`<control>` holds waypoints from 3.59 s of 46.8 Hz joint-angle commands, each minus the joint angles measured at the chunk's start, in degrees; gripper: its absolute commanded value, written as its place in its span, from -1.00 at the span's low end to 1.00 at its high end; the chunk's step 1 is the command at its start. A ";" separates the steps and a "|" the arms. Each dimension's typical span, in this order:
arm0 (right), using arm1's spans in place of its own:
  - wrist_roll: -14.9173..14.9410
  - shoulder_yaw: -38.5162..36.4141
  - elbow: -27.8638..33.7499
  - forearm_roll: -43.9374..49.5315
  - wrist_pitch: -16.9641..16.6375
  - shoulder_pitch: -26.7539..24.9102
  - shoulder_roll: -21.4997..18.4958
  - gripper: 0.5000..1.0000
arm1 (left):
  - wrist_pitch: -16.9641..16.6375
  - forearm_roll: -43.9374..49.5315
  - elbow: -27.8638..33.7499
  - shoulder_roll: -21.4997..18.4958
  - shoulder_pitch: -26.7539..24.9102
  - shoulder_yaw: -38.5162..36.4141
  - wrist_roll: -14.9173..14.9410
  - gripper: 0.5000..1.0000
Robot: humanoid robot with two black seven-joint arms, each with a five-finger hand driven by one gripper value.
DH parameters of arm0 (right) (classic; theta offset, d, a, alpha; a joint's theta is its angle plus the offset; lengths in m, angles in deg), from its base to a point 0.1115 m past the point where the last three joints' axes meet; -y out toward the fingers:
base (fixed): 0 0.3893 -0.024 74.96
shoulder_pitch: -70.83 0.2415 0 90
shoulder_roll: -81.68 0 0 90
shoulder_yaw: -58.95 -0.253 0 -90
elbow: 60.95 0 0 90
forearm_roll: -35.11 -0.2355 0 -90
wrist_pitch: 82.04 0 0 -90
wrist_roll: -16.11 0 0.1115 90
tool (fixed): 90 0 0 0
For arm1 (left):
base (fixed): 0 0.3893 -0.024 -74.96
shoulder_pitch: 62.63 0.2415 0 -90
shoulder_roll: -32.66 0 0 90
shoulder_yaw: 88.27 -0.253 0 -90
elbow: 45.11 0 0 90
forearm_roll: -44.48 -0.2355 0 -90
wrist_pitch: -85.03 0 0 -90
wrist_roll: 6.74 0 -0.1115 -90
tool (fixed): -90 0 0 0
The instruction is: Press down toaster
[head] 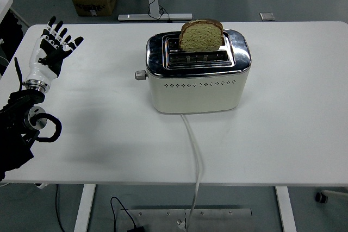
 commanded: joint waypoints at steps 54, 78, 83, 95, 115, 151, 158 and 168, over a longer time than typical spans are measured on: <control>0.00 0.02 0.00 0.00 0.00 0.00 0.00 0.99 | 2.09 -54.35 21.93 -17.55 0.43 -2.82 0.00 1.00; 0.00 0.02 0.00 0.00 0.00 0.00 0.00 0.99 | -1.69 -66.48 34.76 -24.49 1.40 -3.08 0.00 1.00; 0.00 0.02 0.00 0.00 0.00 0.00 0.00 0.99 | -1.69 -68.59 36.70 -25.55 1.40 -3.08 0.00 1.00; 0.00 0.02 0.00 0.00 0.00 0.00 0.00 0.99 | -1.69 -75.18 36.96 -25.47 1.40 -3.08 0.00 1.00; 0.00 0.02 0.00 0.00 0.00 0.00 0.00 0.99 | -1.69 -75.54 37.40 -24.41 0.87 -3.17 0.00 1.00; 0.00 0.02 0.00 0.09 0.00 0.00 0.00 0.99 | -1.86 -76.50 37.66 -23.00 0.78 -5.10 0.00 1.00; 0.00 0.02 0.00 0.00 0.00 0.00 0.00 0.99 | -1.86 -76.42 37.66 -23.00 0.78 -5.10 0.00 1.00; 0.00 -0.06 0.00 0.00 0.00 0.00 0.00 0.99 | -1.86 -76.33 37.66 -23.00 0.70 -5.10 0.00 1.00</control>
